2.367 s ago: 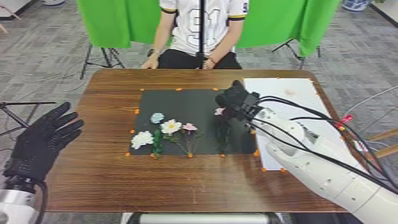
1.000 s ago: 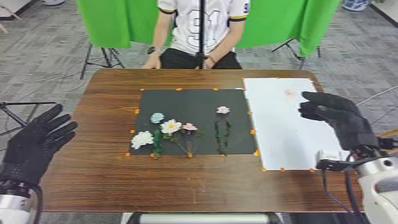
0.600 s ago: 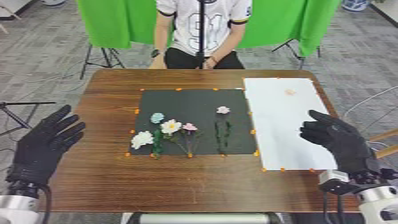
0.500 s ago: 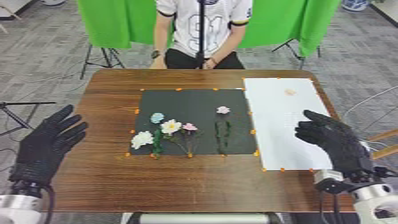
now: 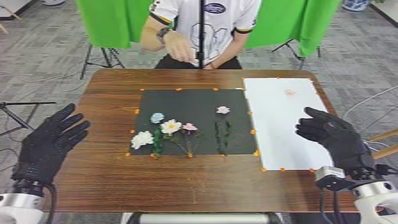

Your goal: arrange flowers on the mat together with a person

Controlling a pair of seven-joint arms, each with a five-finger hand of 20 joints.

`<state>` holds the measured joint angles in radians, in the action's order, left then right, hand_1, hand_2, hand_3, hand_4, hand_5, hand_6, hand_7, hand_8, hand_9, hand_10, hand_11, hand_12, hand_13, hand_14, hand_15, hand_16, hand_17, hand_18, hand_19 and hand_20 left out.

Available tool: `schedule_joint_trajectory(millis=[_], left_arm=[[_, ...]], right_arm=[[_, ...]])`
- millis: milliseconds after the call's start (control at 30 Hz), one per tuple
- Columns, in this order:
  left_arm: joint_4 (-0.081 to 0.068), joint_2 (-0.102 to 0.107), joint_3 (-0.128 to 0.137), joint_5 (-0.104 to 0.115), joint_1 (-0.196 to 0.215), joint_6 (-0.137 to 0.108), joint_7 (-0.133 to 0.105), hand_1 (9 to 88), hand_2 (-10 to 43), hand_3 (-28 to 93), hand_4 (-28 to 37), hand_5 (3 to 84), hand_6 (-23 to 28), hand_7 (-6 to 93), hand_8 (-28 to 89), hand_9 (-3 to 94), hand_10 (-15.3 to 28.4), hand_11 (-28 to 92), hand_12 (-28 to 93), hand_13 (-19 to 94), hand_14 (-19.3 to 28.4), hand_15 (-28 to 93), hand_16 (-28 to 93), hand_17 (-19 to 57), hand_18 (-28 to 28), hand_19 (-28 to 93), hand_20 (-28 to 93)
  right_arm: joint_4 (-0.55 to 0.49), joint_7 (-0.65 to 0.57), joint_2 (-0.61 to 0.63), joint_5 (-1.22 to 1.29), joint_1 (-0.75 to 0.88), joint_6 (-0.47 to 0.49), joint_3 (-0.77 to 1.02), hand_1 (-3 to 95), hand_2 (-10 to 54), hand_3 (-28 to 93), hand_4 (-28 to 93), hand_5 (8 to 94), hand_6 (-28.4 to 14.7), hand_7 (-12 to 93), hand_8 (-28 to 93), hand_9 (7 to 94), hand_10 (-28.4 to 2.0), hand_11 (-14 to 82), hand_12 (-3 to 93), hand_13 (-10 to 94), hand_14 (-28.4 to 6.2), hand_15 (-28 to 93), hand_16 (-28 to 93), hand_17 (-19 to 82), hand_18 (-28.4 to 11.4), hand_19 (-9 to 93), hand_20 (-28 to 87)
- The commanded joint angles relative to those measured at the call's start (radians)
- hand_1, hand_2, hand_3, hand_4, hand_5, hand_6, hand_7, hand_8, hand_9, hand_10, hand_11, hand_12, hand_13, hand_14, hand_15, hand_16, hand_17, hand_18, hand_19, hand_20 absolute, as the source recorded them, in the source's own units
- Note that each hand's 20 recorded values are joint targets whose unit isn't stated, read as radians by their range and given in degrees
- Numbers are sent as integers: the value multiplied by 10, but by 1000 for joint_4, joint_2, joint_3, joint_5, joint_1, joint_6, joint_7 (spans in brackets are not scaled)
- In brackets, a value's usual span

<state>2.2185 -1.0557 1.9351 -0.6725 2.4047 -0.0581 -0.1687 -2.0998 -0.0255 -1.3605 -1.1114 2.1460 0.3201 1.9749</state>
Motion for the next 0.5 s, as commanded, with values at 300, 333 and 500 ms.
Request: schedule_joint_trajectory(millis=[300, 333, 500], left_arm=[[-9, 2, -1, -5, 3, 12, 12, 244, -5, 701, -262, 335, 43, 151, -77, 293, 127, 179, 196, 236, 153, 278, 35, -81, 229, 448, 119], [-8, 0, 0, -6, 6, 13, 11, 244, -6, 703, -262, 335, 43, 151, -77, 293, 127, 179, 196, 236, 153, 278, 36, -81, 229, 448, 119], [-4, -6, 2, -3, 17, 9, 9, 244, -6, 703, -264, 335, 43, 151, -77, 294, 127, 179, 196, 236, 153, 276, 36, -81, 229, 447, 119]], right_arm=[[-5, -17, -7, 7, 25, -2, -4, 222, -8, 859, -221, 446, -40, 184, -98, 457, -147, 176, 261, 377, -120, 295, 282, 114, -201, 486, 325], [-5, -20, -7, 6, 25, -5, -7, 218, 1, 857, -223, 447, -41, 184, -98, 458, -147, 176, 261, 377, -121, 295, 283, 114, -201, 486, 325], [0, -31, -15, 4, 15, 0, -14, 213, 13, 857, -227, 450, -41, 182, -97, 458, -148, 175, 260, 377, -122, 296, 282, 114, -201, 487, 325]])
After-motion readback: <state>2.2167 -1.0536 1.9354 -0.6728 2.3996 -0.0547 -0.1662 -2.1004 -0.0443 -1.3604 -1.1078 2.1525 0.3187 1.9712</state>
